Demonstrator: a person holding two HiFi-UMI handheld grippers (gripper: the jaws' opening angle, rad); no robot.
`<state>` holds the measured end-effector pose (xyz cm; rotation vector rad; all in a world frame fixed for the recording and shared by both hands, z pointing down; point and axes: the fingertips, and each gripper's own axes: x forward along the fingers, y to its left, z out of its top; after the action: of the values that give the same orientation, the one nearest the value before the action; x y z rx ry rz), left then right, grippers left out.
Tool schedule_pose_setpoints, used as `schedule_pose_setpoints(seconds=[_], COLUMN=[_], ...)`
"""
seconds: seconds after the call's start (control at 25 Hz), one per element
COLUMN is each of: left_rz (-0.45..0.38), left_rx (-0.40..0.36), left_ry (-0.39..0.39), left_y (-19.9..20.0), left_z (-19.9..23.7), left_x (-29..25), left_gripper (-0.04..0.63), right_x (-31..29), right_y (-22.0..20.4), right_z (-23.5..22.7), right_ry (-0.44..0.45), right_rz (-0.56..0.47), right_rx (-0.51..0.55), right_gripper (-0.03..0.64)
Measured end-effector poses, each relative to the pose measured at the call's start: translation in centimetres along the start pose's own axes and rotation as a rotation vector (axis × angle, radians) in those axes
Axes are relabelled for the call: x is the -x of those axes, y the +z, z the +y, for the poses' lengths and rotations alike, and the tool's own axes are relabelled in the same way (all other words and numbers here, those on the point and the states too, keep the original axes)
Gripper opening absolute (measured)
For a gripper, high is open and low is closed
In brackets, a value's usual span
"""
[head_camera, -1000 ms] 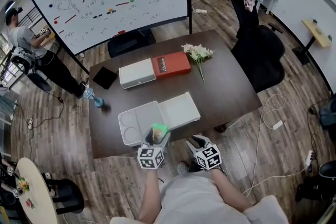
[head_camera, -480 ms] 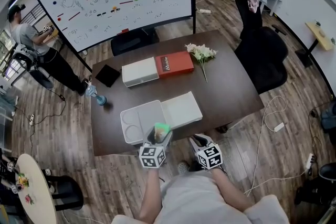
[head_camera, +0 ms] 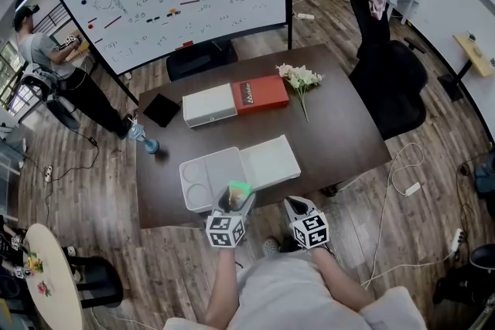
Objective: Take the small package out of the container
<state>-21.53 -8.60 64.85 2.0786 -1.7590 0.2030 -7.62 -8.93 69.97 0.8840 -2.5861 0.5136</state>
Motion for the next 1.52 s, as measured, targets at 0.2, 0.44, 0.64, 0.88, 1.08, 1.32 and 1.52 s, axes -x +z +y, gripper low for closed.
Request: schedule_pose_setpoints(seconds=[0.2,0.44,0.64,0.88,1.08,1.32,1.52], left_rz=[-0.001,-0.001,0.001,0.003,0.002,0.003,0.006], left_rx=[0.002,-0.001,-0.004,-0.010,-0.012,-0.002,0.001], left_ry=[0.002,0.000,-0.007,-0.013,-0.024,-0.035,-0.043], left_y=[0.0,-0.1,-0.1,-0.2,-0.2,-0.1,-0.4], left_z=[0.2,0.1,-0.2,-0.4,-0.9,-1.0,-1.3], left_x=[0.1,0.1,0.1,0.1,-0.1,-0.2,-0.5], left_gripper=[0.331,0.331,0.331,0.331,0.331,0.331,0.331], right_x=[-0.1,0.2,0.5,0.5,0.7,1.1,1.2], right_y=[0.1,0.4,0.4,0.1,0.2,0.2,0.0], right_z=[-0.1,-0.4,-0.4,-0.2,-0.1,-0.4,-0.7], right_ry=[-0.005,-0.013,-0.017,-0.001,0.002,-0.010,-0.015], right_rz=[-0.002,-0.022,-0.020,-0.011,-0.016,-0.016,-0.009], right_rx=[-0.003,0.005,0.001,0.004,0.015,0.008,0.005], right_gripper=[0.002,0.002,0.002,0.002,0.002,0.002,0.002])
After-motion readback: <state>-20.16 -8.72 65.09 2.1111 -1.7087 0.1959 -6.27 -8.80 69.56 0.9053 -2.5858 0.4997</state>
